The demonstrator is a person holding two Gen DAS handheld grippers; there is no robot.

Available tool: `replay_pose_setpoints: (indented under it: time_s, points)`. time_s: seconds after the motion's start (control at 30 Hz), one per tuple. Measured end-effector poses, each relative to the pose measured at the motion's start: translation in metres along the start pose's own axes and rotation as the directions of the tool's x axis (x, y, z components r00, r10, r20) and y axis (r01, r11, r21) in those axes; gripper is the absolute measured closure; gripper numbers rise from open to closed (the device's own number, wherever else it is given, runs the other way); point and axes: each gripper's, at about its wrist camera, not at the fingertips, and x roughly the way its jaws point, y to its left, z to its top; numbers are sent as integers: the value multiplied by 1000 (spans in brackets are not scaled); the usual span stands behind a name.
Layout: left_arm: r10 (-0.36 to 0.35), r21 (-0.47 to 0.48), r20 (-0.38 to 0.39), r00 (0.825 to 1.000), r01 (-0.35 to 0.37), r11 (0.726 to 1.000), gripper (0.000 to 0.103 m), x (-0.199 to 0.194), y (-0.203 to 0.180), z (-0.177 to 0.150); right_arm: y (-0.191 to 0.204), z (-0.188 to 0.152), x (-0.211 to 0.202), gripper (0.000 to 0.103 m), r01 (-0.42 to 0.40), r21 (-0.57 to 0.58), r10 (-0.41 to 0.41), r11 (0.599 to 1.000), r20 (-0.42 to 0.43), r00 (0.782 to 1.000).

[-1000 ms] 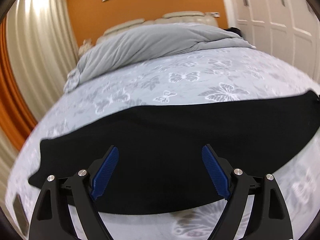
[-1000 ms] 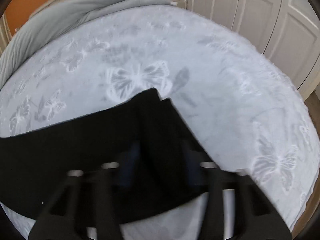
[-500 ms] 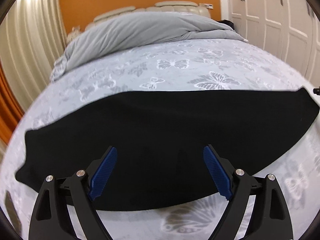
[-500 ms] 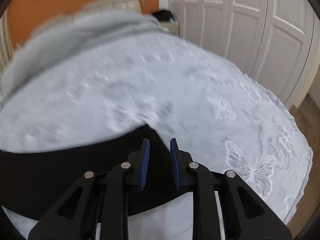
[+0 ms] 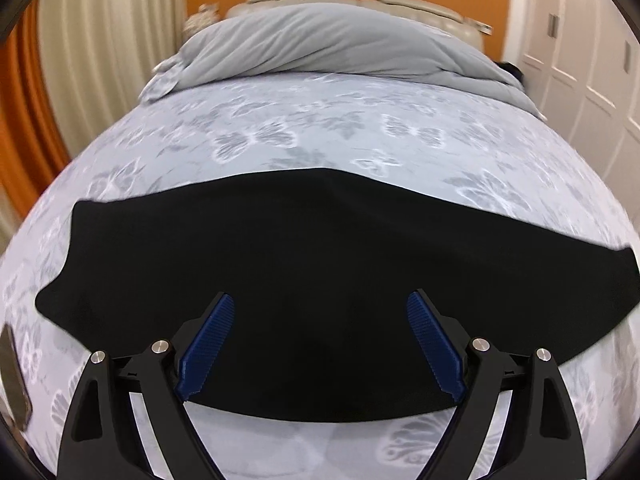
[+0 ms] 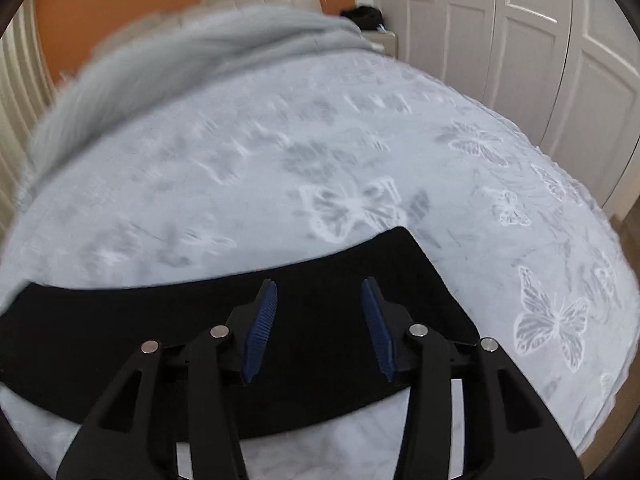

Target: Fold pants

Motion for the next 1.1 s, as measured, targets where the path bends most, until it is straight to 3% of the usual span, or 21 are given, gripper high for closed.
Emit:
replay_pose_setpoints:
  time_s: [0.13, 0.2, 0.23, 0.27, 0.4, 0.43, 0.47, 0.53, 0.63, 0.7, 0.73, 0.83, 0.97, 1.1]
  points:
    - [20, -62, -7, 1000, -20, 998, 17, 2, 24, 4, -34, 7, 64, 71, 110, 70, -104, 991, -83, 991]
    - [30, -74, -6, 1000, -30, 997, 17, 4, 30, 5, -53, 10, 70, 75, 78, 141, -72, 987, -48, 996]
    - [40, -75, -4, 999, -41, 996, 17, 5, 31, 7, -58, 17, 64, 74, 97, 166, -95, 981, -24, 995]
    - [49, -75, -4, 999, -49, 996, 17, 7, 33, 8, -58, 19, 53, 71, 115, 176, -117, 978, -1, 993]
    - [29, -75, -10, 1000, -30, 997, 17, 11, 30, 15, -54, 22, 14, 65, 52, 183, -65, 982, 69, 996]
    - [22, -67, -7, 1000, -23, 997, 17, 11, 29, 17, -48, 16, 5, 56, 50, 154, -61, 987, 69, 996]
    - [19, -55, 1, 1000, -18, 998, 17, 9, 25, 17, -43, 7, 1, 47, 48, 127, -56, 991, 60, 997]
    - [22, -31, 21, 1000, -21, 999, 17, 4, 20, 17, -36, -9, 3, 46, 64, 67, -66, 996, 22, 998]
    - [35, -5, 54, 998, -35, 999, 17, -4, 14, 14, -45, -37, 31, 46, 144, 1, -143, 990, -103, 984]
    - [45, 7, 71, 996, -46, 999, 17, -7, 12, 12, -57, -44, 26, 46, 96, 33, -93, 995, -100, 991]
    - [55, 15, 78, 995, -57, 998, 17, -8, 10, 11, -61, -40, 13, 43, 109, 55, -104, 992, -86, 991]
    - [81, 31, 89, 993, -84, 996, 17, -9, 7, 8, -73, -36, -23, 12, 90, 138, -92, 986, 7, 996]
    - [90, 39, 81, 993, -94, 995, 17, -6, 5, 7, -85, -40, -37, 11, 71, 187, -74, 980, 12, 997]
    - [102, 49, 72, 992, -105, 993, 17, -1, 3, 5, -99, -47, -21, 11, 57, 220, -52, 974, -29, 998]
